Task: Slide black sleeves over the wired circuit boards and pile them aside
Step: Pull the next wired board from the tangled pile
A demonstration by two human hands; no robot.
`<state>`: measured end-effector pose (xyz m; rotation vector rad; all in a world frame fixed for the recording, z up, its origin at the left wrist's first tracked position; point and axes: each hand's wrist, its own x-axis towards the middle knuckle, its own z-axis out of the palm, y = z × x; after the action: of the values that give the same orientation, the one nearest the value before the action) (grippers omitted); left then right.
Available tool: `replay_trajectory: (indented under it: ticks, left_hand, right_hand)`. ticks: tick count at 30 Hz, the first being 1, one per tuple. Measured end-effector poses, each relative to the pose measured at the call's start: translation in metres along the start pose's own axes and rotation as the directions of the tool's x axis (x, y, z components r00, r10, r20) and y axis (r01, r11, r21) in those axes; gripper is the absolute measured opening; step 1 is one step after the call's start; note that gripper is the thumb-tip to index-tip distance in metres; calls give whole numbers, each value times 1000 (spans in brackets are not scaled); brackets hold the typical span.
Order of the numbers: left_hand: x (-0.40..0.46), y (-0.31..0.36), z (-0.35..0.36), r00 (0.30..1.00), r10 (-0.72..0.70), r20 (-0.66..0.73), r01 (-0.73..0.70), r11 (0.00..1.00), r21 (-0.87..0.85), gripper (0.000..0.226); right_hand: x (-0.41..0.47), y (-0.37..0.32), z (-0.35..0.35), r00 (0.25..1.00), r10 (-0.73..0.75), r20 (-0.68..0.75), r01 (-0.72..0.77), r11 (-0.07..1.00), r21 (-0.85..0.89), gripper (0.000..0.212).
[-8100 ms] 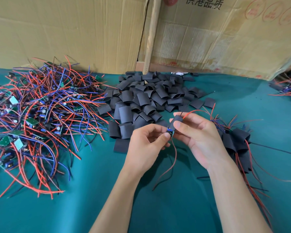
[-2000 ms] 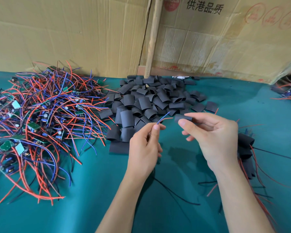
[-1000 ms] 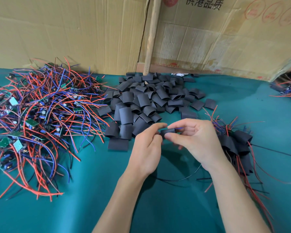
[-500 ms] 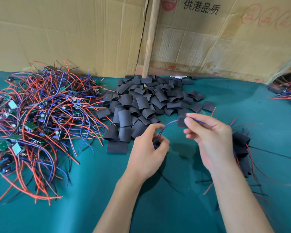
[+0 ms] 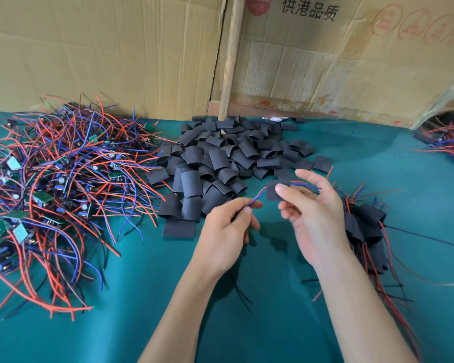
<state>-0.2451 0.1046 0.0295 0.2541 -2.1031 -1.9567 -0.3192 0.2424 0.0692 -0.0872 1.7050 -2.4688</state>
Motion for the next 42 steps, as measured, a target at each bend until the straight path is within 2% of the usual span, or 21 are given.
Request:
replay_trajectory:
  ticks: [5,8,10,13,16,18,21,26,30,34,38,42]
  left_hand:
    - [1,1,1,1000,-7,0,7,1000,20,34]
    - [1,0,2,1000,-10,-3,10,1000,29,35]
    - [2,1,3,1000,-8,-6,8,1000,28,34]
    - [2,2,3,1000,10,-4,-10,1000,26,31]
    - [0,2,2,1000,29,0,-29,999,18,22]
    - [-1,4,-1,1000,-3,13,3,1000,-27,28]
    - [-1,4,-4,999,-13,49,15,999,-50,45]
    - [-2,1,-5,998,29,54,-26,999,-44,51]
    - [-1,0,-5,1000,15,8,-14,995,-97,42]
    - [-1,-1,-2,1000,27,-10,-29,985,-171,27]
    - [0,0,-3,995,42,-89,-60,975,-212,29]
    - [0,4,-6,991,6,-137,-48,950,-308,25]
  right_hand:
    - [-3,6,10,994,105,9,-103,964,246,50]
    - [-5,8,14,991,128,38,-133,924,359,74]
    - [-6,9,14,988,140,61,-153,904,399,82]
    - [-6,12,13,988,106,115,-135,946,293,75]
    - [-8,14,12,986,-2,168,12,998,-63,46]
    - [-8,14,10,979,-56,195,91,981,-172,33]
    - [-8,15,7,967,-74,245,120,977,-177,28]
    - [-9,20,10,956,-52,290,119,968,-219,28]
    - [-5,14,6,970,-22,243,63,985,-160,34]
    - [0,11,-1,961,22,277,5,995,-96,33]
    - [3,7,-6,949,46,311,-27,998,-63,44]
    - [3,7,-7,952,32,305,-15,998,-57,42]
